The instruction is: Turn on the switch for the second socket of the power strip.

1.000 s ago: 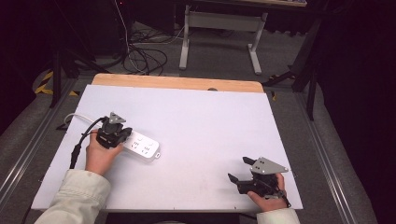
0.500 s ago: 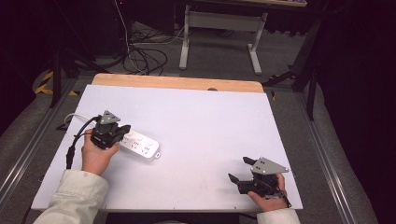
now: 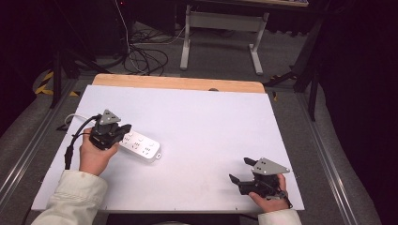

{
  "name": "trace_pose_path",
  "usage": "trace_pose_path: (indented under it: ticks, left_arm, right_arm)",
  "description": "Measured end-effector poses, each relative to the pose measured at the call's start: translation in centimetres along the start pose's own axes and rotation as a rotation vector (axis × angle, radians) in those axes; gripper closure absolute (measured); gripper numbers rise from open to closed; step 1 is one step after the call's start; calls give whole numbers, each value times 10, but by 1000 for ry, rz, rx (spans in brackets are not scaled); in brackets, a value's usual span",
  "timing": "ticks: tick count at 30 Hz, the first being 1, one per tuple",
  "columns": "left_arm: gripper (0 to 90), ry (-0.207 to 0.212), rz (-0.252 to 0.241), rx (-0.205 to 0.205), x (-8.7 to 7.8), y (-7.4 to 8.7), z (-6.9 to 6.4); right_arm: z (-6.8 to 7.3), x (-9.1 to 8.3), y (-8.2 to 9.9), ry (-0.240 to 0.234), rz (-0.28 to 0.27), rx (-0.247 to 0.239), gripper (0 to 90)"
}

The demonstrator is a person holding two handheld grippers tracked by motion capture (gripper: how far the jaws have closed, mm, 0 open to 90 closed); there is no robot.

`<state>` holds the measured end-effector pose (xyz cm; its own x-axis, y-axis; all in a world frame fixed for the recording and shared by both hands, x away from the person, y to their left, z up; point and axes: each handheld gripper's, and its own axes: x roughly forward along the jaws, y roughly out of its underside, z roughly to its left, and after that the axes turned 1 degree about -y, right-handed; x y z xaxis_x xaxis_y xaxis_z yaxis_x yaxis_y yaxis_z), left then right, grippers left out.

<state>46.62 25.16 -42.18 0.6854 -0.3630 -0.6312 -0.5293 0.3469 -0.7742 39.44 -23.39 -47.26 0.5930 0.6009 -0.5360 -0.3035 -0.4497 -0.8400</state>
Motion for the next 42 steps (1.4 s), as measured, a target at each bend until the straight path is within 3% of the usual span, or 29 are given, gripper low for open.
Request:
trace_pose_path:
  ticks: [3,6,9,16,20,24,28,32,38,42]
  left_arm:
    - [871,23,-4,-3,-2,-1,0]
    - [700,35,-3,18,-7,-4,-2]
    - [596,92,-53,-14,-19,-8,-5]
    - [392,116,-85,8,-35,-11,-11]
    - [326,138,-105,16,-46,-11,-15]
    - [300,135,-117,6,-53,-9,-17]
    - [269,120,-149,32,-60,-6,-21]
    - [259,138,-171,43,-65,1,-24]
    - [246,185,-195,23,-71,13,-26]
    - [227,152,-205,73,-71,23,-29]
  right_arm:
    - [0,0,0,1,-3,3,193]
    - [0,0,0,-3,-2,1,193]
    - [0,0,0,-1,0,0,193]
    - [1,-1,0,3,0,-5,193]
    - [1,-1,0,1,-1,-6,193]
    - [0,-1,0,-4,-4,-4,193]
    - [1,-2,0,-7,-9,-3,193]
    - [0,-2,0,-8,-9,0,192]
    - [1,-2,0,-12,-10,-6,186]
    - [1,-2,0,-23,-4,-15,158]
